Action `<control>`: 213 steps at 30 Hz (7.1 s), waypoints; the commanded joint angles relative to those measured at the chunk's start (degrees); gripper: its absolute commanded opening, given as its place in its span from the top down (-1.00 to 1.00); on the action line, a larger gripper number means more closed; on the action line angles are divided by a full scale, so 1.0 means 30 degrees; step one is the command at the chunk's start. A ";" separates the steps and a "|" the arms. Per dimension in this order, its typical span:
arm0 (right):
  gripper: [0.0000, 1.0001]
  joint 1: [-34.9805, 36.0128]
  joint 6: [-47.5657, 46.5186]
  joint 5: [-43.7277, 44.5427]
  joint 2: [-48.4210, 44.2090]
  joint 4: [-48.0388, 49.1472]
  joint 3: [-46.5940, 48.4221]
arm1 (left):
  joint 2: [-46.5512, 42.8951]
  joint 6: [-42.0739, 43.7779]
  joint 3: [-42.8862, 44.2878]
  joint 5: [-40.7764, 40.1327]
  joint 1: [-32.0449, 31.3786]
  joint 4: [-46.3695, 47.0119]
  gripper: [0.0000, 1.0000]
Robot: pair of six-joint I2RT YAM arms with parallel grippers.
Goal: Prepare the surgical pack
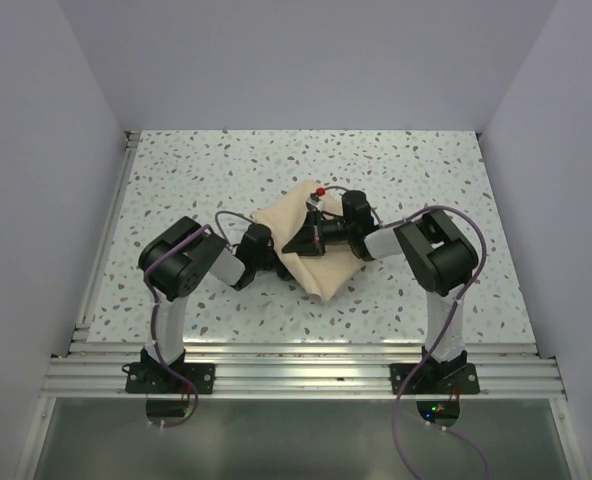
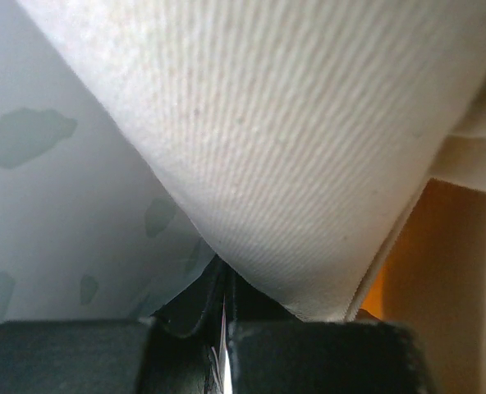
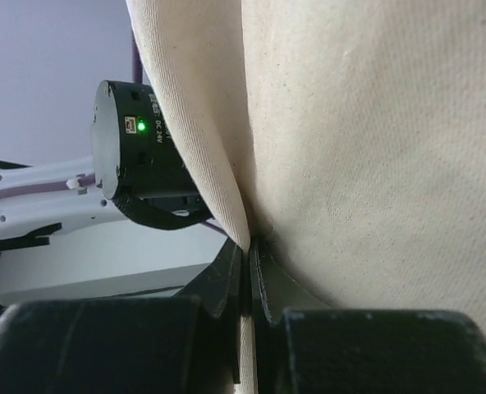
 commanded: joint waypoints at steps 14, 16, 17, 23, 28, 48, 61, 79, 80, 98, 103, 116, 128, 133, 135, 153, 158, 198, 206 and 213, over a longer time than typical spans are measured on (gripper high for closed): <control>0.97 0.1027 -0.5666 -0.0316 -0.1609 -0.7359 0.0478 | -0.1350 0.1135 0.1147 -0.1780 0.0106 0.0319 0.90; 0.80 0.1027 -0.7142 0.0151 -0.1904 -0.9541 0.1270 | -0.1554 0.1165 0.1000 -0.1868 0.0077 0.0202 0.80; 0.76 0.1027 -0.7700 0.0183 -0.2021 -1.0480 0.1417 | -0.1555 0.1165 0.0971 -0.1869 0.0106 0.0173 0.72; 0.43 0.0997 -0.9340 0.0738 -0.2549 -1.3492 0.2559 | -0.1935 0.1194 0.0502 -0.1927 0.0106 0.0260 0.53; 0.23 0.0968 -1.0518 0.1178 -0.2901 -1.4590 0.3118 | -0.3281 0.1370 -0.1019 -0.2655 0.0106 0.0436 0.24; -0.10 0.0412 -1.2919 0.2849 -0.3077 -1.7666 0.4406 | -1.0043 0.4326 -0.4421 -0.4122 0.0252 -0.5271 -0.21; -0.13 0.0353 -1.3154 0.2849 -0.2901 -1.7550 0.4407 | -1.5264 0.9246 -0.2841 -0.9978 0.1014 -1.6978 -0.43; -0.39 0.0529 -1.8280 0.7680 -0.6238 -2.3991 0.3911 | -1.8695 1.4171 0.1819 -1.2362 0.4439 -2.1246 -0.71; -0.40 0.0529 -1.8224 0.8176 -0.6995 -2.4053 0.3416 | -1.8172 1.4231 0.2052 -1.1951 0.4790 -2.1041 -0.71; -0.40 0.0178 -1.1603 2.0630 -1.3771 -2.1594 -0.2652 | -0.9848 1.5052 0.5277 -0.7407 0.5262 -1.6031 -0.58; -0.11 0.0178 -1.1748 2.0926 -1.2454 -2.1153 -0.2479 | -0.8558 1.4701 0.4488 -0.6557 0.5262 -1.4507 -0.16; 0.56 -0.2663 -1.3242 2.0515 -0.8766 -2.0422 0.0185 | -1.1163 1.3646 -0.0316 -0.9336 0.5233 -1.3188 0.69; -0.38 -0.3250 -1.4648 2.0426 -0.9050 -2.0538 0.1480 | -1.3768 1.3645 -0.1754 -1.0160 0.5262 -1.4211 -0.11; -0.47 -0.3250 -1.5878 1.9229 -1.2005 -2.0422 -0.0742 | -1.6317 1.3851 -0.2339 -1.0189 0.5233 -1.5149 -0.33; -0.47 -0.3250 -1.6316 1.8440 -1.2888 -2.0159 -0.1565 | -1.7194 1.3997 -0.2777 -0.9519 0.5233 -1.5238 -0.36; -0.63 -0.1494 -1.4914 1.2196 -1.5472 -1.4185 -0.8451 | -1.5972 1.2065 -0.6557 -0.3541 0.5233 -1.0208 -0.38; -0.62 -0.0762 -1.4182 1.1493 -1.4797 -1.1345 -0.9186 | -1.5034 1.1449 -0.7378 -0.2427 0.5233 -0.7624 -0.37; -0.59 -0.0467 -1.0721 1.0906 -1.9220 -2.1355 -0.5321 | -2.1301 1.2531 -0.2460 0.1146 0.4940 -2.1329 -0.38; -0.60 -0.0467 -1.0782 1.0994 -1.9602 -2.1916 -0.5641 | -2.1858 1.3205 -0.1374 0.0183 0.4940 -2.3001 -0.39; -0.62 -0.0438 -1.1981 1.3068 -1.9044 -2.2323 -0.6257 | -1.8991 1.4696 0.0289 -0.1189 0.4998 -2.1510 -0.39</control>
